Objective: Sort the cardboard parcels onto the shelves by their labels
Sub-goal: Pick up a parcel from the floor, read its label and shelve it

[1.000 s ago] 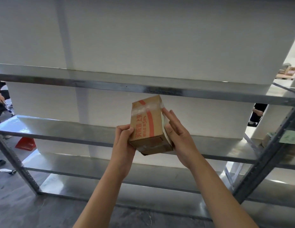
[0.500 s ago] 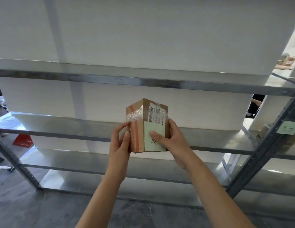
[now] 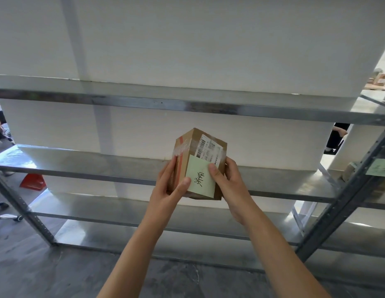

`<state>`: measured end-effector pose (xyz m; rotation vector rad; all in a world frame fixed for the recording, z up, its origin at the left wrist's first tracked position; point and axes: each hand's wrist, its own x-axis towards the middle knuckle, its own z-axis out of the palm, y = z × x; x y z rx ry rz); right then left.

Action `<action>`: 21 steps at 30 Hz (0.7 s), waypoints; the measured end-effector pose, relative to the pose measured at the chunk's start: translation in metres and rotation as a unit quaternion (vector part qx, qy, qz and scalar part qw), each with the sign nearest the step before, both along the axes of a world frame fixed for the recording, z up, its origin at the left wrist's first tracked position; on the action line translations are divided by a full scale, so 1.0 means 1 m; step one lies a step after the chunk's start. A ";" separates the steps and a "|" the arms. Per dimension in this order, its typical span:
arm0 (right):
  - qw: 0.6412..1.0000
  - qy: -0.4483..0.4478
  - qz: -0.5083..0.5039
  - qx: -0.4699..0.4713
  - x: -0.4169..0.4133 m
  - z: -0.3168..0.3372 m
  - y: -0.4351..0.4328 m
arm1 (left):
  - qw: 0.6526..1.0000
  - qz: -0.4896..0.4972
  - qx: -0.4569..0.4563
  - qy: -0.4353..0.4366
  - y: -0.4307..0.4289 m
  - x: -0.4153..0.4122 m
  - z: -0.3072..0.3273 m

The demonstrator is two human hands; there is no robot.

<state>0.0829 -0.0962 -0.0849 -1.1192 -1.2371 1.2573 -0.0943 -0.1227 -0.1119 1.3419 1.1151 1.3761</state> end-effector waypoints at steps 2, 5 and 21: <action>1.000 0.006 0.005 -0.015 0.003 -0.002 0.002 | 0.997 -0.013 0.028 0.074 0.001 -0.005 -0.001; 1.000 -0.014 0.003 -0.007 0.004 0.002 0.004 | 0.984 -0.028 0.061 0.166 0.002 -0.008 -0.002; 0.998 0.024 -0.041 0.032 0.029 0.017 0.009 | 0.995 -0.045 0.083 0.031 0.001 -0.020 0.017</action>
